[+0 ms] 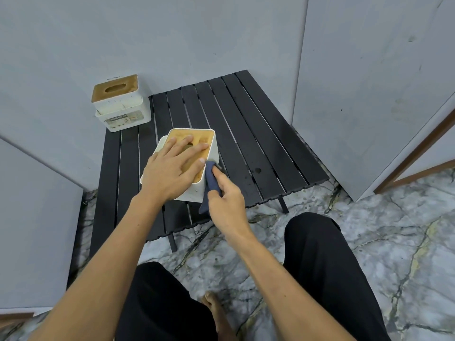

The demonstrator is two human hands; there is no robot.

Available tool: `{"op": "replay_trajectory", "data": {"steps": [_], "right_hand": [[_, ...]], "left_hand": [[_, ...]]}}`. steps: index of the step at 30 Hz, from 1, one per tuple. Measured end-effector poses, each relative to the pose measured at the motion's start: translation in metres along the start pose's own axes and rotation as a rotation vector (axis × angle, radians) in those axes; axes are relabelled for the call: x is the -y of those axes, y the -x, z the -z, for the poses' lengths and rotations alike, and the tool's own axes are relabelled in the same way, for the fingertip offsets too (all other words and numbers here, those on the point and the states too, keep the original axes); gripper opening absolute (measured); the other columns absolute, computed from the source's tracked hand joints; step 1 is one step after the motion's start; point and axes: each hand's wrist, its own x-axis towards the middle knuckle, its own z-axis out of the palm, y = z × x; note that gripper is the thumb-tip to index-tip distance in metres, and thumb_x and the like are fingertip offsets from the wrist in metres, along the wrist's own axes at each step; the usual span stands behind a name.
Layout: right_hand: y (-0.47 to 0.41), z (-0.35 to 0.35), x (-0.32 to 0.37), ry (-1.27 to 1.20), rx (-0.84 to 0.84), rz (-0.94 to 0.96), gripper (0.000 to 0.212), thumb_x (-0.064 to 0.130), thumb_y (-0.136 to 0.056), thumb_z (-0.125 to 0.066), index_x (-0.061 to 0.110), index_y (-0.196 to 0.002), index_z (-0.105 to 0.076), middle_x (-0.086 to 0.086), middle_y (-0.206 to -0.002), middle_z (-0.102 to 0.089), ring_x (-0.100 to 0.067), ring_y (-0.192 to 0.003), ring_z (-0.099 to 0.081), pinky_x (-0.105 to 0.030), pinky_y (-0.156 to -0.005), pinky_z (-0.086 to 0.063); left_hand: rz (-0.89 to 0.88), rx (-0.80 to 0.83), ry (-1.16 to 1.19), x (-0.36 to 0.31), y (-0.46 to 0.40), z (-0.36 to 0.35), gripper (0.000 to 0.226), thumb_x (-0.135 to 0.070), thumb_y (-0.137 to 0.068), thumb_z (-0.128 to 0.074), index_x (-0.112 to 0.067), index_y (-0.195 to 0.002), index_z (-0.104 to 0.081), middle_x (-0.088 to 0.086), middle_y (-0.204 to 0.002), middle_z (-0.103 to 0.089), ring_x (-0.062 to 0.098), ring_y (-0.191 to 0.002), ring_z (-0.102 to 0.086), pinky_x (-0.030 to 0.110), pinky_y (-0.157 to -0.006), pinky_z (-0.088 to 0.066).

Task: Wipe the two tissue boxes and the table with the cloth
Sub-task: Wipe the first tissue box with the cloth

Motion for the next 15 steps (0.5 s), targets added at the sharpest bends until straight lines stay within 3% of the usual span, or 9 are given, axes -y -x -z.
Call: {"op": "replay_trajectory", "data": {"steps": [3,6,8,11,15], "right_hand": [[-0.010,0.000,0.007,0.034,-0.027,0.009,0.059,0.007,-0.095,-0.040,0.036,-0.147,-0.041,0.019,-0.105,-0.059,-0.006,-0.083,-0.060,-0.015,-0.067,-0.051],[-0.019,-0.007,-0.001,0.053,-0.026,-0.060,0.060,0.015,-0.093,-0.038,0.043,-0.147,-0.036,0.006,-0.125,-0.058,-0.018,-0.106,-0.059,-0.034,-0.083,-0.054],[-0.016,-0.009,-0.010,0.038,-0.010,-0.105,0.059,0.015,-0.095,-0.038,0.042,-0.147,-0.037,0.006,-0.128,-0.057,-0.017,-0.108,-0.058,-0.031,-0.082,-0.053],[0.002,-0.013,-0.020,0.013,-0.006,-0.118,0.058,0.011,-0.097,-0.039,0.038,-0.149,-0.036,0.008,-0.129,-0.055,-0.003,-0.093,-0.058,-0.013,-0.066,-0.046],[0.026,-0.020,-0.015,-0.043,-0.001,-0.054,0.059,0.009,-0.097,-0.040,0.038,-0.148,-0.037,0.011,-0.116,-0.059,0.000,-0.079,-0.060,-0.015,-0.065,-0.051]], "left_hand": [[-0.003,-0.014,0.000,0.001,0.001,-0.001,0.053,-0.070,-0.094,-0.024,-0.061,-0.143,-0.038,-0.021,-0.161,-0.030,0.013,-0.153,-0.018,0.053,-0.117,-0.028],[0.006,-0.012,-0.004,0.001,0.002,-0.001,0.052,-0.069,-0.094,-0.024,-0.061,-0.144,-0.038,-0.021,-0.161,-0.030,0.012,-0.153,-0.017,0.051,-0.117,-0.025],[0.004,-0.010,-0.011,0.000,0.002,-0.001,0.053,-0.069,-0.095,-0.023,-0.060,-0.145,-0.037,-0.021,-0.161,-0.029,0.013,-0.153,-0.017,0.051,-0.117,-0.025],[-0.003,-0.021,-0.016,0.000,0.002,0.000,0.054,-0.069,-0.094,-0.020,-0.059,-0.145,-0.036,-0.019,-0.161,-0.030,0.015,-0.153,-0.018,0.052,-0.117,-0.026],[-0.015,-0.017,-0.020,0.001,0.001,-0.001,0.056,-0.070,-0.093,-0.018,-0.059,-0.146,-0.035,-0.018,-0.162,-0.030,0.016,-0.153,-0.019,0.054,-0.117,-0.028]]}}
